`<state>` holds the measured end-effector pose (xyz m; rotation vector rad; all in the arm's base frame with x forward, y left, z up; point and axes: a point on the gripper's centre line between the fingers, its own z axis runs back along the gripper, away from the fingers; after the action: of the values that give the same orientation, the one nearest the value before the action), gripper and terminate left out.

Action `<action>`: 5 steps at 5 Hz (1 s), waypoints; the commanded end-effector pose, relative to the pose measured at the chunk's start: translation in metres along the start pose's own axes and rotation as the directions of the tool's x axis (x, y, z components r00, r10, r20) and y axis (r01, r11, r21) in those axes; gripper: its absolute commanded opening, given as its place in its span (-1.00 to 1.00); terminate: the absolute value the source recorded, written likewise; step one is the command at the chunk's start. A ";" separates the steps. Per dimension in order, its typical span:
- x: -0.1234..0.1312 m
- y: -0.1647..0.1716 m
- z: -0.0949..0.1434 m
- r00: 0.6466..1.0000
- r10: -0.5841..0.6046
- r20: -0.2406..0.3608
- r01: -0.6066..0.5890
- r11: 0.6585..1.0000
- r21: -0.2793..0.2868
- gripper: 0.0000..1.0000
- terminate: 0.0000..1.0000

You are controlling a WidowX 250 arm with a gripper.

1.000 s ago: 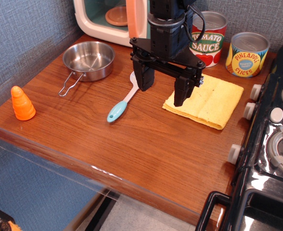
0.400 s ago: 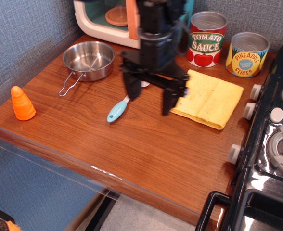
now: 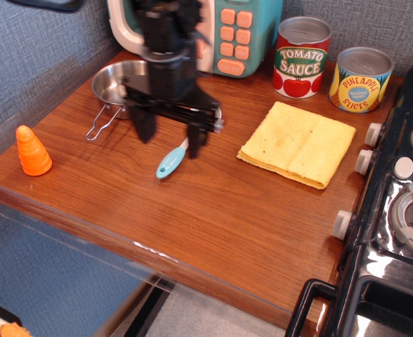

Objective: PLACE THE SPATULA ON THE YELLOW CLOTH

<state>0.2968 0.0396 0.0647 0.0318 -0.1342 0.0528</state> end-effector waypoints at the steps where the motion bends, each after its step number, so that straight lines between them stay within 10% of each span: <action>1: 0.019 0.014 -0.032 0.997 0.076 0.000 -0.076 0.996 -0.039 1.00 -1.00; 4: 0.038 0.004 -0.071 0.998 0.050 -0.041 -0.051 0.998 -0.022 1.00 -1.00; 5: 0.033 0.000 -0.075 0.997 0.044 -0.066 -0.045 0.999 -0.003 -1.00 -1.00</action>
<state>0.3482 0.0446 0.0026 0.0208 -0.0971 0.1029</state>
